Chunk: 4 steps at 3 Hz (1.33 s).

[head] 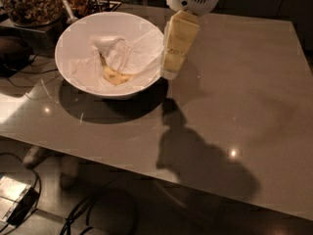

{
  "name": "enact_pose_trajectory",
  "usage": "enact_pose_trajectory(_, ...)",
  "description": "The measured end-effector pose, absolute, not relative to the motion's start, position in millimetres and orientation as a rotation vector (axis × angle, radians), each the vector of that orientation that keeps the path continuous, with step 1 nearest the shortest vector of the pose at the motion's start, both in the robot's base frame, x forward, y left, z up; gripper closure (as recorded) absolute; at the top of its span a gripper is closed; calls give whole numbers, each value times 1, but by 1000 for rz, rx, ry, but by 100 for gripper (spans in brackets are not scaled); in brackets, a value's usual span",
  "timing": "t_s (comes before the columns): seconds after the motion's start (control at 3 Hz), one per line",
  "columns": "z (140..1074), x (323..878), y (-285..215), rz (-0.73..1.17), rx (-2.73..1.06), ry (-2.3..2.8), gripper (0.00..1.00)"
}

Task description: Pick banana from white bowl

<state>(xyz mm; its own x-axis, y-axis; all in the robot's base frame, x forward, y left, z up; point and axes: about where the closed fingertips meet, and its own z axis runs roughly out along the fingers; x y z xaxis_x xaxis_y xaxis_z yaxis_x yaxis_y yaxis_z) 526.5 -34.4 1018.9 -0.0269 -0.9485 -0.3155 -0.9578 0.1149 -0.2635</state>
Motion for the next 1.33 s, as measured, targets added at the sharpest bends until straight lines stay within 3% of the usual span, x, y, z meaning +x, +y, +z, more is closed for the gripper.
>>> enact_pose_trajectory(0.67,1000,553,34,-18,-2029,1898,0)
enact_pose_trajectory(1.33,988,575,47,3,-1967,1964,0)
